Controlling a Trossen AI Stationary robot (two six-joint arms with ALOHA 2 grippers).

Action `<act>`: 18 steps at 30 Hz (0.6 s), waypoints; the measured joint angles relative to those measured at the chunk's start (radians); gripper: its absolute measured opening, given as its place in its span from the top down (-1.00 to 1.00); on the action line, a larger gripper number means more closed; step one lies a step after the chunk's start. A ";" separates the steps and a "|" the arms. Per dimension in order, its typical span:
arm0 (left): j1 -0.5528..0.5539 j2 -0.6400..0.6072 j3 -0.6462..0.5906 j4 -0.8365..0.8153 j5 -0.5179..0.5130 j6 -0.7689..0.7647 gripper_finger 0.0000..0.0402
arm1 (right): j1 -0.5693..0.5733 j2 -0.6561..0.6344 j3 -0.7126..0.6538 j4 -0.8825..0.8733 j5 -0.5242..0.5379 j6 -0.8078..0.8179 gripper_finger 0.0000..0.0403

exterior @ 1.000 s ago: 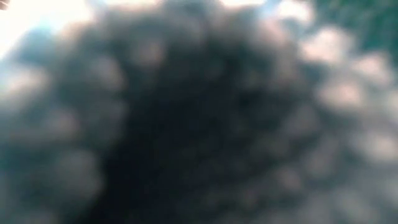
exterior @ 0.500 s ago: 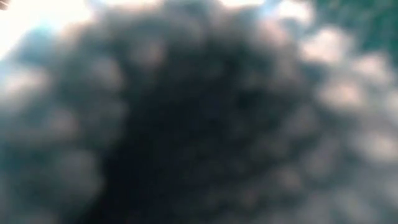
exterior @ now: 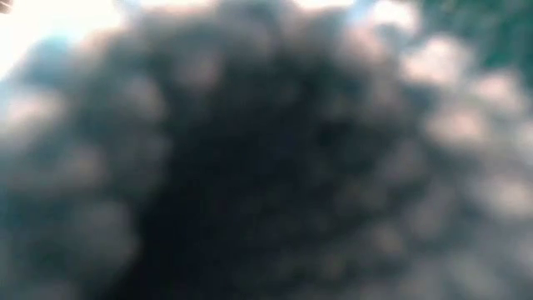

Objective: Sort microfiber towel by color & place in baskets
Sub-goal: Put the yellow microfiber towel into the top transparent bin

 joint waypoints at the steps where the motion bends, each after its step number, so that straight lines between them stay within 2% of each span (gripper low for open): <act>1: 0.000 0.000 0.000 0.000 0.000 0.000 -0.11 | 0.000 0.000 -0.025 0.028 -0.018 0.000 1.00; 9: 0.000 0.000 0.000 0.000 0.000 0.000 -0.11 | -0.020 0.000 -0.163 0.212 -0.141 -0.006 1.00; 14: 0.000 0.000 0.000 0.000 0.000 0.000 -0.11 | -0.036 0.000 -0.211 0.265 -0.167 0.002 1.00; 18: 0.000 0.000 0.000 0.000 0.000 0.000 -0.11 | -0.049 0.000 -0.247 0.304 -0.234 0.008 1.00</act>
